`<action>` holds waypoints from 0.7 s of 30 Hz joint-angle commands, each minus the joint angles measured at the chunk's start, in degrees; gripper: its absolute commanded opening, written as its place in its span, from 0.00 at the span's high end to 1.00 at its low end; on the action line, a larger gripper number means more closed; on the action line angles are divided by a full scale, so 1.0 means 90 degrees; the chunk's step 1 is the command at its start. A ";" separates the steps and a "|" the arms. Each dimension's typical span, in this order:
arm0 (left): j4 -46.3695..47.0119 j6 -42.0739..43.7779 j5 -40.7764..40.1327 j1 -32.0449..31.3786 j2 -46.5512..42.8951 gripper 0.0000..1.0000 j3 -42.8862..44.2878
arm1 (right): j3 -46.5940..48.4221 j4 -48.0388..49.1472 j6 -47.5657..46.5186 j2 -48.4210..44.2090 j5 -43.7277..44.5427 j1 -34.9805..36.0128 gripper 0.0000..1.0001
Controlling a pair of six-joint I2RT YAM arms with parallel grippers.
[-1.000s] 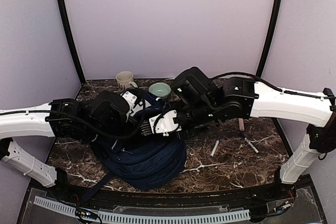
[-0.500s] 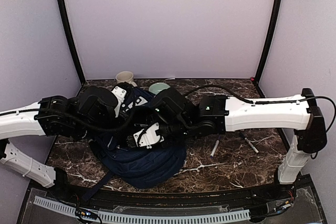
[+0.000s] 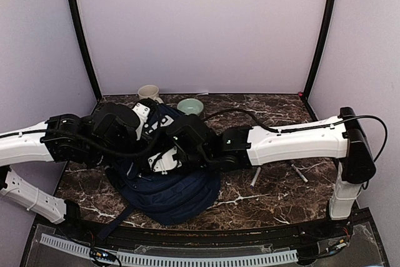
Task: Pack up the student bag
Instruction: Place the pen in the upper front pocket of the bag.
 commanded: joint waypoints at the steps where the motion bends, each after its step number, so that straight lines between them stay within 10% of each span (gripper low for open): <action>1: 0.0572 -0.0158 -0.0274 0.0025 -0.0327 1.00 0.0116 | 0.0235 0.0395 0.0576 -0.0348 0.0093 -0.0009 0.57; 21: 0.0646 -0.0169 -0.0291 0.0044 -0.0228 1.00 -0.0068 | -0.1326 -0.3061 0.2242 -0.2388 -0.3565 -0.0006 0.60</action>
